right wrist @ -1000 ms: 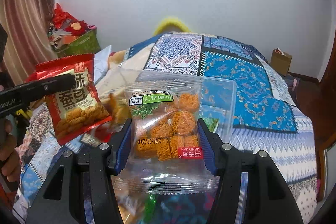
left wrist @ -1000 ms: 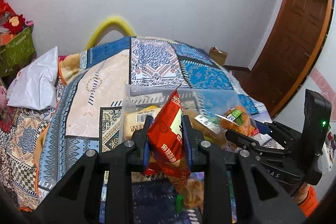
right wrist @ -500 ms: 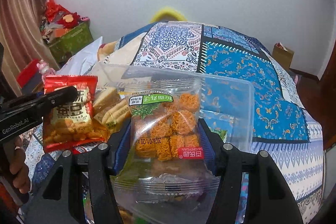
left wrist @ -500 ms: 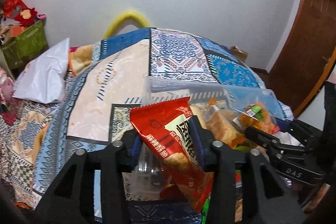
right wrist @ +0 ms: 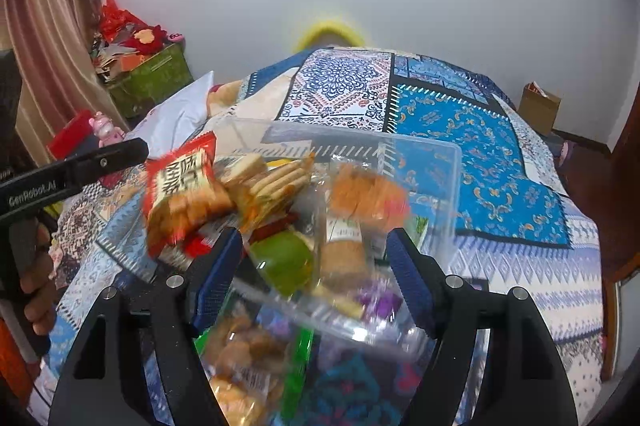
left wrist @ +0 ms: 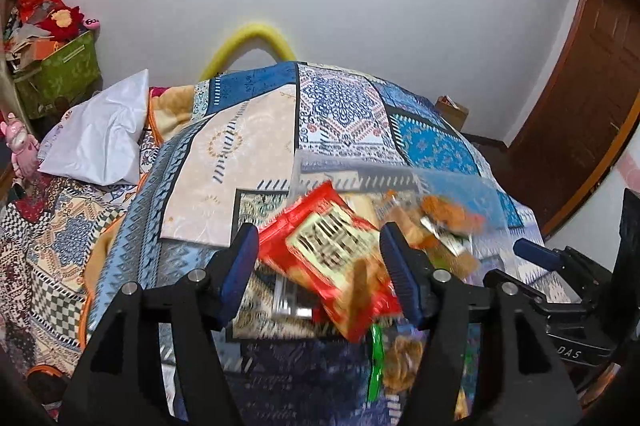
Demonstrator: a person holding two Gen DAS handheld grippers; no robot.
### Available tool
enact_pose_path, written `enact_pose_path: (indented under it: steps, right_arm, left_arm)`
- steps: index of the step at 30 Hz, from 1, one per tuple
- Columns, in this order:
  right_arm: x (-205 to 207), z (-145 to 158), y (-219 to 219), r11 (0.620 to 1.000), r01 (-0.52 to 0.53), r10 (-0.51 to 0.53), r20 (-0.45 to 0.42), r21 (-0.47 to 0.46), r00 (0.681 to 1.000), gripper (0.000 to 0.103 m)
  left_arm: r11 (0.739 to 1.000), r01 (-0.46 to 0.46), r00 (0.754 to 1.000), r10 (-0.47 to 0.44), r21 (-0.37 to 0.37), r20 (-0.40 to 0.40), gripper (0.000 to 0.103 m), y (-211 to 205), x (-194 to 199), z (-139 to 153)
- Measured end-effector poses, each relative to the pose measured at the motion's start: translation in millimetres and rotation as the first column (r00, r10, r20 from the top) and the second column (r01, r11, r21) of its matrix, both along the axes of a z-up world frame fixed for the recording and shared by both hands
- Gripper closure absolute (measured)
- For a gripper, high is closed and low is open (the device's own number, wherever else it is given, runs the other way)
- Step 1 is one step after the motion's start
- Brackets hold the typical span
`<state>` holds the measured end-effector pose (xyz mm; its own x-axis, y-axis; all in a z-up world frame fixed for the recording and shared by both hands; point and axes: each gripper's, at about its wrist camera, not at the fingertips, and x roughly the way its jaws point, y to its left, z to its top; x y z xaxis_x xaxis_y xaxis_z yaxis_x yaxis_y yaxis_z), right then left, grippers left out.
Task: Organize snacks
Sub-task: 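Lower the red bag and orange snack pack into the clear box and open both tools, then grasp the cracker bar pack with the right tool while the left tool reaches the green-zip chip bag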
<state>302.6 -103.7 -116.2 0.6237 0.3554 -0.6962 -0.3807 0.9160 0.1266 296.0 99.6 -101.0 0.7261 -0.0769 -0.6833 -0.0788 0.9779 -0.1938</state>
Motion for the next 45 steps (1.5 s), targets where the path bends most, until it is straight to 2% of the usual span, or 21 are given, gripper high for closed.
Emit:
enact_pose_path:
  steps: [8,12,17,21,30,33,34,36,40,45]
  right_arm:
    - [-45.9,-12.8,7.7,1.000,-0.020,0.019,-0.024,-0.020,1.000,0.027]
    - [-66.2,-36.7,16.3,0.999,-0.039,0.037,-0.083,-0.023,0.996,0.027]
    - [-72.4,-65.7,27.1,0.998,-0.059,0.059,-0.185,0.005,0.981,0.027]
    - [-71.1,-77.5,37.0,0.996,-0.086,0.081,-0.213,-0.017,0.974,0.027]
    - [-71.4,-88.4,34.6,0.993,-0.116,0.113,-0.246,0.001,0.963,0.027]
    - [-76.0,-87.5,24.2,0.993,-0.119,0.118,-0.244,0.013,0.963,0.034]
    - [-77.3,-86.7,21.2,0.993,-0.115,0.116,-0.242,0.019,0.963,0.041]
    - [-80.9,-85.1,12.3,0.994,-0.104,0.111,-0.243,0.043,0.964,0.046]
    - [-88.4,-80.9,-2.4,0.997,-0.076,0.082,-0.213,0.034,0.974,0.048]
    - [-92.4,-75.1,-23.9,0.997,-0.049,0.059,-0.204,0.052,0.977,0.051]
  left_arm:
    - [0.995,0.072,0.996,-0.069,0.064,-0.054,0.041,-17.1,-48.6,-6.9]
    - [0.992,0.106,0.991,-0.099,0.069,-0.094,0.041,-22.6,-71.4,-20.2]
    - [0.990,0.129,0.979,-0.118,0.062,-0.164,0.041,-24.7,-89.6,-45.0]
    - [0.988,0.145,0.968,-0.130,0.054,-0.215,0.041,-24.3,-97.2,-63.3]
    - [0.984,0.174,0.949,-0.158,0.035,-0.272,0.041,-32.7,-88.0,-86.0]
    - [0.982,0.185,0.948,-0.170,0.031,-0.267,0.041,-38.2,-84.9,-85.0]
    - [0.981,0.191,0.948,-0.176,0.032,-0.265,0.041,-40.5,-84.2,-84.3]
    - [0.977,0.207,0.947,-0.189,0.043,-0.261,0.041,-46.6,-81.4,-82.3]
    - [0.971,0.235,0.942,-0.215,0.049,-0.257,0.041,-58.9,-71.7,-77.1]
    - [0.955,0.297,0.926,-0.284,0.016,-0.247,0.041,-83.7,-49.4,-66.3]
